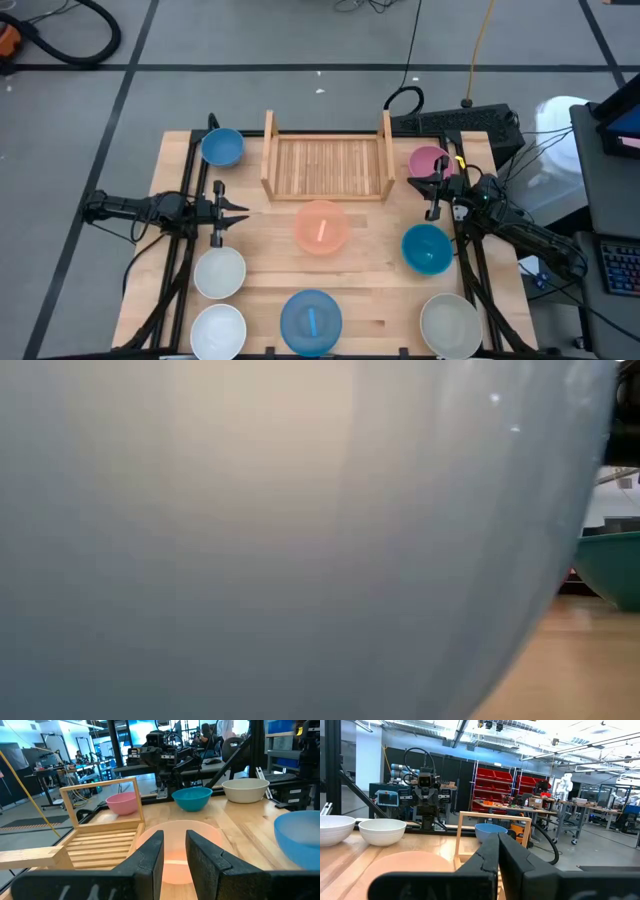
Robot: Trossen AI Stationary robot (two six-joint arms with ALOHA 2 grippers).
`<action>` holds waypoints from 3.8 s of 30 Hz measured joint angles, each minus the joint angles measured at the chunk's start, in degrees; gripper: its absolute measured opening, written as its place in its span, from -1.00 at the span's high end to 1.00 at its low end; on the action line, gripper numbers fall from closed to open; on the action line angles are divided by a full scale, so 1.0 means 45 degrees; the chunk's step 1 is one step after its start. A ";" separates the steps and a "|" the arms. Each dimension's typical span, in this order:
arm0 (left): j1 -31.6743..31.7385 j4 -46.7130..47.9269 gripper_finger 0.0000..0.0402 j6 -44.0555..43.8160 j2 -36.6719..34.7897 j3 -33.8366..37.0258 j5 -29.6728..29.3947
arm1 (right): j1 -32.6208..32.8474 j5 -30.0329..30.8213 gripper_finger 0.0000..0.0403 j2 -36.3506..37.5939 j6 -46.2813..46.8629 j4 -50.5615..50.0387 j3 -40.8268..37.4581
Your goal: Place and stack bowls onto a shelf
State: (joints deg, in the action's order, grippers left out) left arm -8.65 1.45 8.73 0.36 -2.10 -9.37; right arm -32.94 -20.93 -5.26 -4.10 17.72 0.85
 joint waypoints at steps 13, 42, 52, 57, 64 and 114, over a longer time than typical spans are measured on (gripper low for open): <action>-0.0003 -0.0004 0.56 0.0000 0.0000 0.0004 0.0000 | 0.0001 0.0000 1.00 0.0000 0.0001 0.0001 0.0002; -0.0001 0.0000 0.56 0.0000 0.0000 0.0001 0.0000 | 0.0002 -0.0029 1.00 0.0000 0.1428 0.1166 -0.0002; -0.0001 0.0001 0.56 0.0000 0.0000 0.0004 0.0000 | 0.0007 0.1801 1.00 0.0000 0.1391 0.1303 0.0182; 0.0001 0.0001 0.56 0.0000 0.0000 0.0004 0.0000 | 0.0007 0.2828 1.00 -0.0016 0.0987 -0.0151 0.0899; 0.0001 0.0001 0.56 0.0136 0.0000 0.0004 -0.0029 | 0.0012 0.4989 1.00 -0.0090 -0.0318 -0.4544 0.3109; -0.0003 -0.0371 0.56 -0.1496 0.0000 0.0004 -0.0039 | 0.0012 0.5328 0.41 -0.5424 0.1428 -1.4693 0.9460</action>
State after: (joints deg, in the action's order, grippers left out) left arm -8.66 -0.22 2.00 0.36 -2.09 -9.54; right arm -32.88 3.05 -29.66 2.33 -48.40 43.42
